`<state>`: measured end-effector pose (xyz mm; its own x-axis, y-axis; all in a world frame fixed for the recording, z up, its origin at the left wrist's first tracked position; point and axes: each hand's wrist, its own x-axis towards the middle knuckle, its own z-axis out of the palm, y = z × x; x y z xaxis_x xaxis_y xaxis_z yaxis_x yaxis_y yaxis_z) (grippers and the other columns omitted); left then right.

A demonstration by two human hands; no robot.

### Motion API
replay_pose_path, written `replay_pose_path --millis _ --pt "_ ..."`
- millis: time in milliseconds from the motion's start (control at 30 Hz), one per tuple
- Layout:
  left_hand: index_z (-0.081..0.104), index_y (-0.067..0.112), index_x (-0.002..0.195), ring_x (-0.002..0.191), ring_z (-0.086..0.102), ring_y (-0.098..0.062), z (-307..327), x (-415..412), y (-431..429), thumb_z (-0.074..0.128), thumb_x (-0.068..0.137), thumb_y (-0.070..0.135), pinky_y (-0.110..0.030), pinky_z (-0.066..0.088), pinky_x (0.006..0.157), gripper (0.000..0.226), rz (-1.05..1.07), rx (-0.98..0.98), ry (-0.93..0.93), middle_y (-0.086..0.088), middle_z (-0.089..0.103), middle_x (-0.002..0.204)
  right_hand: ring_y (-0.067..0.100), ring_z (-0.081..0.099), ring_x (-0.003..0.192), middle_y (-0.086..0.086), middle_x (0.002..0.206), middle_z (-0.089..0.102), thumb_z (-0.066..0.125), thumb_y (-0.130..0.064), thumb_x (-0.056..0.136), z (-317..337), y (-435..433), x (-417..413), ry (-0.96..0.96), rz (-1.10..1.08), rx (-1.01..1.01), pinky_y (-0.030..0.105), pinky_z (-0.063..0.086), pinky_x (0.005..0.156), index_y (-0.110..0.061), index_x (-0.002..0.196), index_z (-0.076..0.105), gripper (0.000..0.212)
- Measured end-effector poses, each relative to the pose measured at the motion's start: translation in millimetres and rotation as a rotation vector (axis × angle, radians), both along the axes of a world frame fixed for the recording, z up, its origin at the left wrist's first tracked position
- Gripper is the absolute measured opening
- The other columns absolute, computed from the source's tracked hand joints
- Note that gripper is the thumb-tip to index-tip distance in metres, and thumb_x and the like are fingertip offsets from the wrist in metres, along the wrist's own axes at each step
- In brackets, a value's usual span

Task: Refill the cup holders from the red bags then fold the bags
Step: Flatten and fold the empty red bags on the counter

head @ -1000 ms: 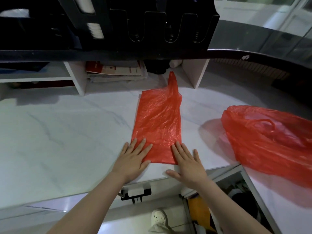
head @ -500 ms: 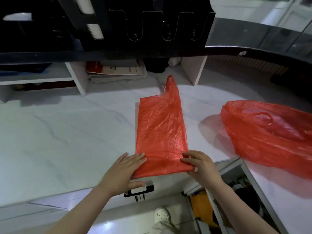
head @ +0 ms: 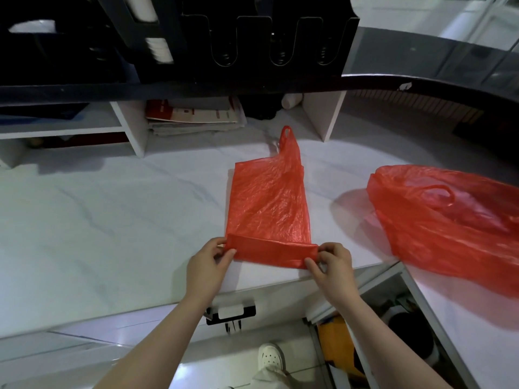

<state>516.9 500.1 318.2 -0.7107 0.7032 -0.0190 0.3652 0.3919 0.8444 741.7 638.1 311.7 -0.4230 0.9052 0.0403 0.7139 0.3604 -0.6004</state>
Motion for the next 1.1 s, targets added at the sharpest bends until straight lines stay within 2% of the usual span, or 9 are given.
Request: replay_pose_path --millis 133,233,333,500,633,733,833,1000,1100 --pt "0.065 0.028 0.088 0.067 0.057 0.001 -0.8 5.1 -0.8 0.065 0.086 0.036 -0.008 0.035 0.055 0.008 0.03 0.002 0.094 0.017 0.063 0.072 0.008 0.029 0.102 -0.008 0.101 0.043 0.056 -0.042 0.092 2.5 6.5 -7.0 -0.09 -0.007 -0.007 0.024 0.028 0.088 -0.017 0.082 0.071 0.031" --pt "0.065 0.02 0.087 0.068 0.055 -0.003 -3.3 7.2 -1.6 0.064 0.088 0.032 -0.013 0.035 0.058 0.012 0.032 0.012 0.17 0.015 0.06 0.072 0.015 0.033 0.106 -0.006 0.101 0.042 0.052 -0.044 0.094 4.8 7.5 -11.7 -0.124 -0.03 -0.014 0.025 0.028 0.088 -0.015 0.084 0.071 0.037" --pt "0.067 0.012 0.096 0.082 0.055 -0.018 -8.2 6.8 -1.7 0.062 0.09 0.029 -0.028 0.041 0.071 0.019 -0.007 -0.006 0.268 0.004 0.063 0.086 0.019 0.034 0.108 -0.004 0.103 0.042 0.049 -0.044 0.096 7.0 6.9 -13.6 -0.143 -0.034 -0.018 0.026 0.028 0.087 -0.013 0.088 0.071 0.039" --pt "0.051 0.015 0.125 0.098 0.053 -0.019 -3.6 12.7 -2.0 0.068 0.084 0.023 -0.032 0.046 0.085 0.046 0.027 0.016 0.197 -0.001 0.055 0.107 0.019 0.033 0.111 -0.004 0.108 0.043 0.044 -0.049 0.096 9.7 6.1 -15.6 -0.186 -0.032 -0.028 0.03 0.031 0.09 -0.017 0.093 0.07 0.041" --pt "0.041 0.013 0.14 0.138 0.028 -0.031 2.7 17.3 3.4 0.067 0.084 0.023 -0.049 0.026 0.112 0.063 -0.177 0.024 0.587 -0.015 0.036 0.146 0.02 0.033 0.113 -0.002 0.112 0.043 0.041 -0.051 0.096 11.3 7.0 -16.9 -0.225 -0.015 -0.022 0.033 0.032 0.092 -0.018 0.098 0.067 0.041" --pt "0.036 0.023 0.145 0.146 0.006 -0.026 12.2 22.4 19.7 0.056 0.088 0.042 -0.053 0.002 0.115 0.064 -0.429 -0.132 0.798 -0.006 0.024 0.156 0.022 0.033 0.114 0.0 0.116 0.043 0.04 -0.048 0.098 11.3 7.7 -16.8 -0.244 -0.002 -0.022 0.035 0.033 0.095 -0.017 0.102 0.065 0.041" --pt "0.013 0.031 0.151 0.147 -0.009 -0.023 11.2 25.6 30.5 0.03 0.091 0.06 -0.051 -0.025 0.108 0.069 -0.545 -0.383 0.876 0.001 0.008 0.16 0.022 0.032 0.116 0.0 0.118 0.042 0.038 -0.047 0.098 10.8 7.2 -14.6 -0.246 0.016 -0.016 0.036 0.033 0.096 -0.017 0.104 0.064 0.041" --pt "-0.011 0.036 0.149 0.146 -0.011 -0.022 -4.1 26.2 24.9 0.013 0.09 0.067 -0.048 -0.023 0.109 0.071 -0.548 -0.491 0.808 0.004 -0.004 0.16 0.023 0.037 0.118 0.001 0.121 0.046 0.044 -0.047 0.096 18.3 9.6 -17.1 -0.146 -0.053 -0.061 0.035 0.035 0.095 -0.02 0.112 0.06 0.035" --pt "-0.024 0.036 0.142 0.145 -0.016 -0.022 -12.9 25.4 21.1 0.011 0.091 0.067 -0.045 -0.021 0.11 0.069 -0.52 -0.514 0.742 0.004 -0.012 0.159 0.025 0.033 0.134 0.004 0.144 0.041 0.046 -0.042 0.096 24.0 4.0 -22.2 -0.061 -0.029 0.08 0.042 0.031 0.107 -0.019 0.137 0.043 0.047"
